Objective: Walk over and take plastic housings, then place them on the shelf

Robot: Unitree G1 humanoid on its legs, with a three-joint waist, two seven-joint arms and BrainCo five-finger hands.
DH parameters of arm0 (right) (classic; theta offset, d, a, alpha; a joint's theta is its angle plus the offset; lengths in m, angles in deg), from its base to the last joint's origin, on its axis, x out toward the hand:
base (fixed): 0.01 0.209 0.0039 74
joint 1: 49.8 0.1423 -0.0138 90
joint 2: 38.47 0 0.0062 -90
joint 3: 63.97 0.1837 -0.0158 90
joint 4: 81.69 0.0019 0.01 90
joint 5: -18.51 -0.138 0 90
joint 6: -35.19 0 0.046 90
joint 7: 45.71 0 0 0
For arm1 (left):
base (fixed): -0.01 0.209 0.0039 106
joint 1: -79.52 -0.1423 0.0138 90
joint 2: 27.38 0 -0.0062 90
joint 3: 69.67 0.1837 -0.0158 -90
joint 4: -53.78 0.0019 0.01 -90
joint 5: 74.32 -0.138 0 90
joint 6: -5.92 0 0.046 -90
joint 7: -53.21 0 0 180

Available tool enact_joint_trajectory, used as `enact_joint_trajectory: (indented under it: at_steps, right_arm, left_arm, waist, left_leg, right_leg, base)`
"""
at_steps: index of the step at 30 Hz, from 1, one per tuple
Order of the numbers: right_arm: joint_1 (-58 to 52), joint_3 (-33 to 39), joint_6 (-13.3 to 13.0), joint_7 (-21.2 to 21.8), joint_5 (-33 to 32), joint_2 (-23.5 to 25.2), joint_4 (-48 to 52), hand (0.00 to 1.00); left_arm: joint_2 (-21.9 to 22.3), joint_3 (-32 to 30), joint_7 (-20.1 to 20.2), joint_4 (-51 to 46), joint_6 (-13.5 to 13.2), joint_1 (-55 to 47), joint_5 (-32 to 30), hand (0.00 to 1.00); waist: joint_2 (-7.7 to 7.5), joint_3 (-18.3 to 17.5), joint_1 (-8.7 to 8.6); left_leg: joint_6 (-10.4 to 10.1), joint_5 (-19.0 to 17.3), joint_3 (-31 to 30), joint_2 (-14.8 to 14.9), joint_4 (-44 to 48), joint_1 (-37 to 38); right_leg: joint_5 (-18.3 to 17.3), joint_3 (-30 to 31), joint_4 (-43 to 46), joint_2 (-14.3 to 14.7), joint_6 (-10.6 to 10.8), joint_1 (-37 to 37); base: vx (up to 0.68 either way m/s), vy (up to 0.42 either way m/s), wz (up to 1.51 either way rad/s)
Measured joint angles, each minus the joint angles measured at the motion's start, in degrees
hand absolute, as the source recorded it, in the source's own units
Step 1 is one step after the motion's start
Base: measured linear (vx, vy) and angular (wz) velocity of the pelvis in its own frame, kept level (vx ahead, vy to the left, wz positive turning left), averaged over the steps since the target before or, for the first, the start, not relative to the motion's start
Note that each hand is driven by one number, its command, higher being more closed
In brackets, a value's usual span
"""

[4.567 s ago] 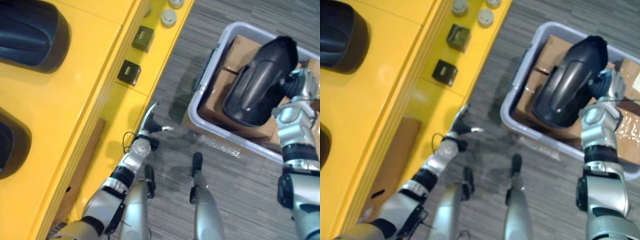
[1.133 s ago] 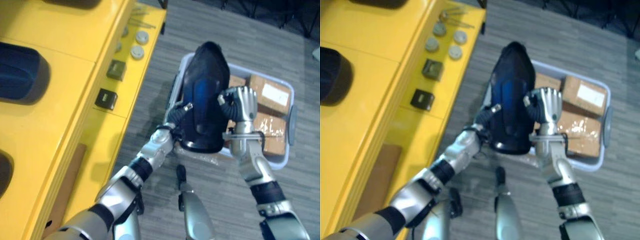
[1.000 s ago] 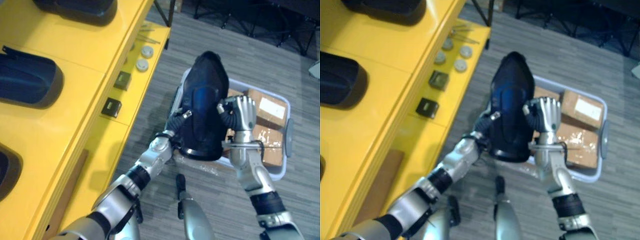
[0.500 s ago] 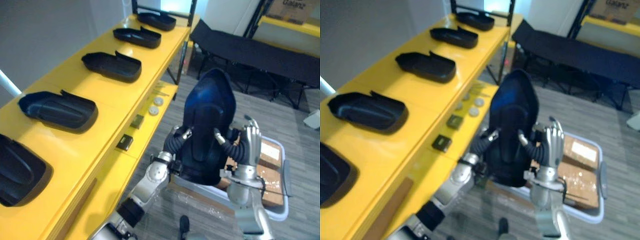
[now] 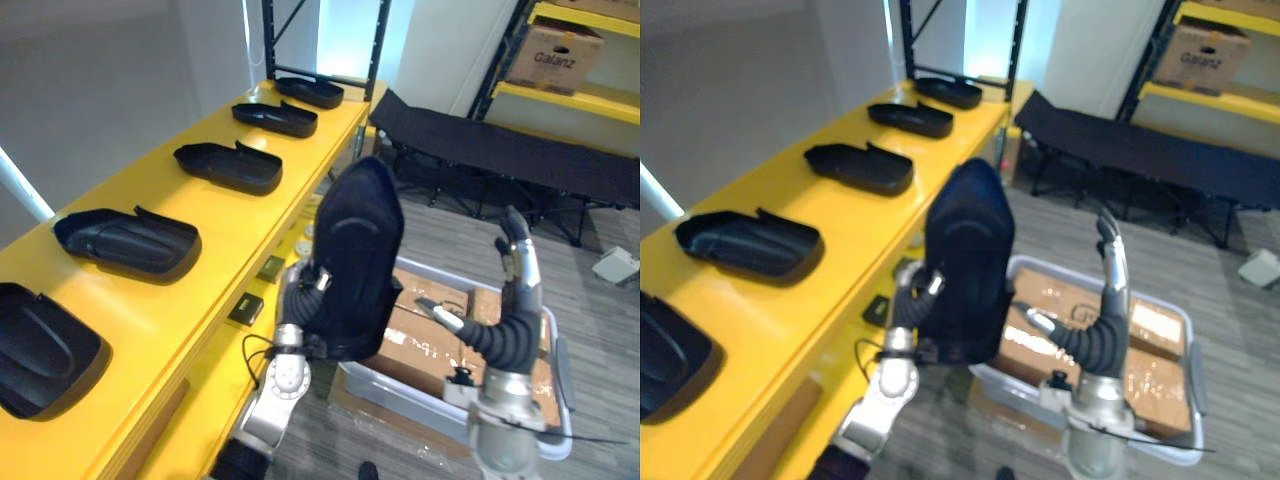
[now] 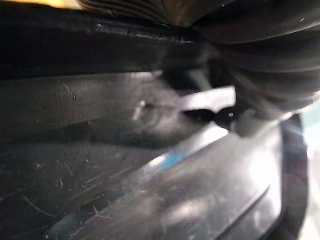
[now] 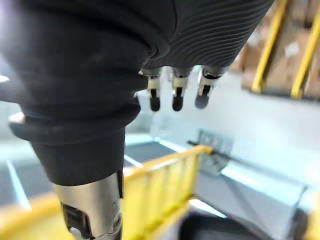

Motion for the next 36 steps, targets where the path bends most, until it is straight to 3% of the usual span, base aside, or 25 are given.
enact_joint_trajectory:
  at_steps: [1,3,7,11,14,18,20,26,31,34,36]
  right_arm:
    - [-0.06,2.12,-0.76,2.00,-6.03,0.71,0.00,0.00]
    - [-0.71,6.55,-0.92,3.50,-12.10,3.12,-0.08,0.00]
    - [-3.65,12.31,-1.82,3.19,-18.05,6.98,-3.99,0.00]
    - [-7.36,13.27,-0.49,2.43,-19.04,8.00,-20.23,0.00]
    - [-8.58,13.32,3.70,3.32,-20.78,7.92,-35.03,0.00]
    - [-6.54,12.89,6.73,3.56,-20.37,7.69,-45.67,0.00]
    - [-4.37,12.23,7.37,4.33,-20.37,7.37,-48.58,0.00]
    - [4.65,8.42,7.55,4.61,-18.86,6.28,-58.42,0.00]
    - [11.84,7.73,8.73,4.48,-18.93,5.91,-73.89,0.00]
    - [13.76,5.68,9.79,4.53,-18.66,5.60,-76.97,0.00]
    - [14.24,4.97,9.84,4.51,-16.77,5.67,-76.94,0.00]
  left_arm:
    - [0.01,-1.58,-0.02,-0.45,0.00,-1.07,0.00,1.00]
    - [0.07,-4.93,-0.05,-1.96,0.00,-3.43,-0.01,1.00]
    - [0.23,-10.27,-1.61,-6.44,-0.02,-8.29,0.13,1.00]
    - [0.41,-13.49,-1.94,-13.00,-0.88,-14.26,2.71,1.00]
    - [1.23,-16.28,-1.55,-16.21,-2.89,-17.03,8.32,1.00]
    - [2.70,-18.10,-1.24,-20.25,-4.37,-17.37,14.43,1.00]
    - [2.62,-18.74,-1.22,-22.19,-5.00,-17.36,16.01,1.00]
    - [2.58,-21.63,-1.71,-29.05,-5.49,-17.11,18.33,1.00]
    - [2.58,-26.25,-2.58,-32.09,-6.61,-16.20,18.35,1.00]
    - [2.69,-30.92,-4.70,-33.94,-6.91,-16.44,18.29,1.00]
    - [2.69,-32.68,-5.72,-34.64,-6.92,-16.76,18.05,1.00]
  waist:
    - [0.10,-0.47,-0.04]
    - [0.43,-1.00,-0.14]
    - [0.81,-1.25,-0.13]
    - [0.70,-1.62,-0.01]
    - [1.04,-1.52,0.24]
    - [1.32,-1.51,1.59]
    - [1.33,-1.60,1.72]
    - [1.07,-1.53,4.35]
    - [0.32,-0.84,7.80]
    - [-0.14,-0.34,9.79]
    - [-0.34,-0.22,9.79]
  left_leg:
    - [0.00,0.00,0.12,0.00,-0.13,-0.02]
    - [-0.01,0.01,0.30,-0.01,-0.49,0.07]
    - [-0.01,0.01,0.90,-0.02,-1.11,0.70]
    - [-0.02,0.03,1.13,-0.11,-1.63,0.97]
    - [-0.01,0.02,0.24,-0.29,-1.69,0.90]
    - [-0.03,0.05,-2.18,-0.53,-1.60,0.27]
    - [0.01,0.30,-4.14,-0.95,-1.63,-0.15]
    - [0.33,1.93,-10.88,-2.87,-1.76,-2.26]
    - [0.59,4.08,-18.66,-5.14,-2.78,-3.14]
    - [0.87,4.44,-20.33,-6.34,-2.76,-3.53]
    - [0.92,4.52,-21.45,-6.75,-2.64,-3.89]
  right_leg:
    - [0.00,0.06,0.01,0.00,0.00,-0.16]
    - [0.00,0.16,-0.03,0.01,0.01,-0.31]
    - [0.00,0.51,-0.12,0.03,0.01,-0.29]
    - [0.00,0.76,-0.36,0.00,0.01,-0.26]
    - [-0.01,-0.15,-0.97,-0.20,0.01,0.60]
    - [-0.18,-2.25,-1.16,-0.43,-0.08,1.85]
    - [-0.62,-4.56,-1.20,-0.89,0.04,2.76]
    - [-0.71,-11.34,-1.98,-2.19,0.09,4.90]
    - [-0.74,-19.38,-2.63,-3.45,0.11,8.51]
    - [-1.44,-21.28,-2.58,-4.37,1.03,9.29]
    - [-1.53,-22.52,-2.49,-4.58,0.91,9.72]
  base:
    - [0.01,0.002,-0.04]
    - [0.01,0.003,-0.04]
    - [0.01,0.004,-0.07]
    - [0.00,0.003,-0.03]
    - [-0.01,0.006,0.13]
    - [-0.02,-0.001,0.26]
    - [-0.02,0.002,0.55]
    - [0.00,0.011,0.63]
    - [0.00,0.020,0.78]
    - [0.00,0.032,0.40]
    - [0.00,0.042,0.29]
